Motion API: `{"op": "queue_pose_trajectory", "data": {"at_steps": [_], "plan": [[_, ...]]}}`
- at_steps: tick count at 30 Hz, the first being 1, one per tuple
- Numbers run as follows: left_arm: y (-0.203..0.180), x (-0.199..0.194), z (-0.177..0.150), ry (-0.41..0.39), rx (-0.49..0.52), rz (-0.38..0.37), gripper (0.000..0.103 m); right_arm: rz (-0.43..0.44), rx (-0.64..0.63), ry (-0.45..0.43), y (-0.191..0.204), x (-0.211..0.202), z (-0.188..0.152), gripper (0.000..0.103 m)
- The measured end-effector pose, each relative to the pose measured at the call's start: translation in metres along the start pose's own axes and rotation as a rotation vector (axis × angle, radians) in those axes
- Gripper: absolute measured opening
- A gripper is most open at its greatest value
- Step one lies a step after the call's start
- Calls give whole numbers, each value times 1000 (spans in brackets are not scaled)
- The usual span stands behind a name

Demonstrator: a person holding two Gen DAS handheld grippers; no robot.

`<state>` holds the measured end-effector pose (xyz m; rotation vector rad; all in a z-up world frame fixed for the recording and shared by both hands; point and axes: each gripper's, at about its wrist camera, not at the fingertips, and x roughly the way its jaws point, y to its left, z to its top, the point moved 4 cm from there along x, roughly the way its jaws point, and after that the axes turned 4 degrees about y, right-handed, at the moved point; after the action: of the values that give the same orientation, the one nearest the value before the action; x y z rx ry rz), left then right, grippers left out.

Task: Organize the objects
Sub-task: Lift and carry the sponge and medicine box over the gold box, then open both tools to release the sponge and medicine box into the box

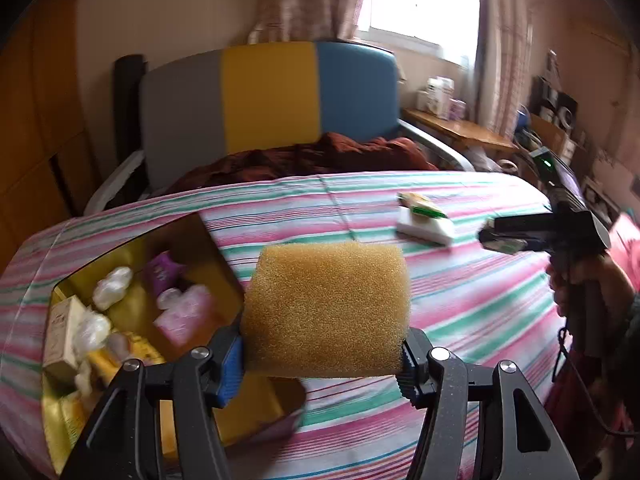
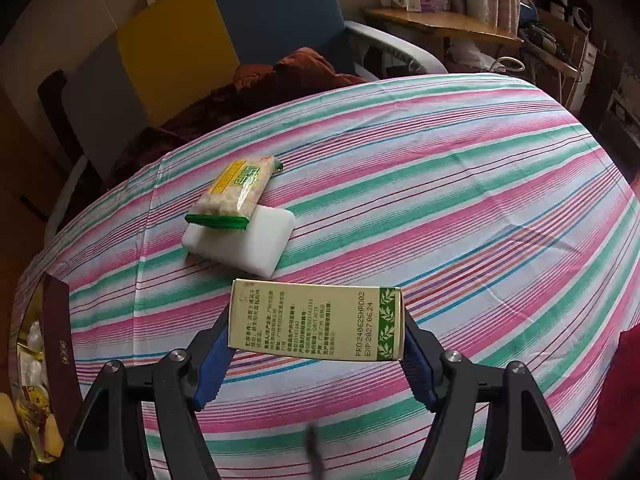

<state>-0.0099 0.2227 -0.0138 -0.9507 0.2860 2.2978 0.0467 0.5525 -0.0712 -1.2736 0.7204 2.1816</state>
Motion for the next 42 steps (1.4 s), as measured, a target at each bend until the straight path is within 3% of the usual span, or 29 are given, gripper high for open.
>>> {"op": "queue_pose_trajectory", "data": {"at_steps": [7,14,22,29,33,36,42], "plan": [[45,-11,-10,-7,-83,43,62,-29,-7,-17,2,-2,0,75],[90,-25,-23,-17,-163,101,62,-42,-136,-4,37,-2,-8,75],[125,-36,-28,-44,-256,110,62,89,-297,-38,119,-35,-25,75],[174,-54,-29,-80,-384,133,62,307,-470,-23,216,-56,-70,75],[208,-59,-33,-83,-462,162,62,373,-590,-10,265,-59,-96,75],[222,-55,-35,-70,-491,162,62,373,-703,-8,295,-56,-120,75],[224,-37,-24,-50,-492,114,62,386,-738,32,330,-34,-145,75]]}}
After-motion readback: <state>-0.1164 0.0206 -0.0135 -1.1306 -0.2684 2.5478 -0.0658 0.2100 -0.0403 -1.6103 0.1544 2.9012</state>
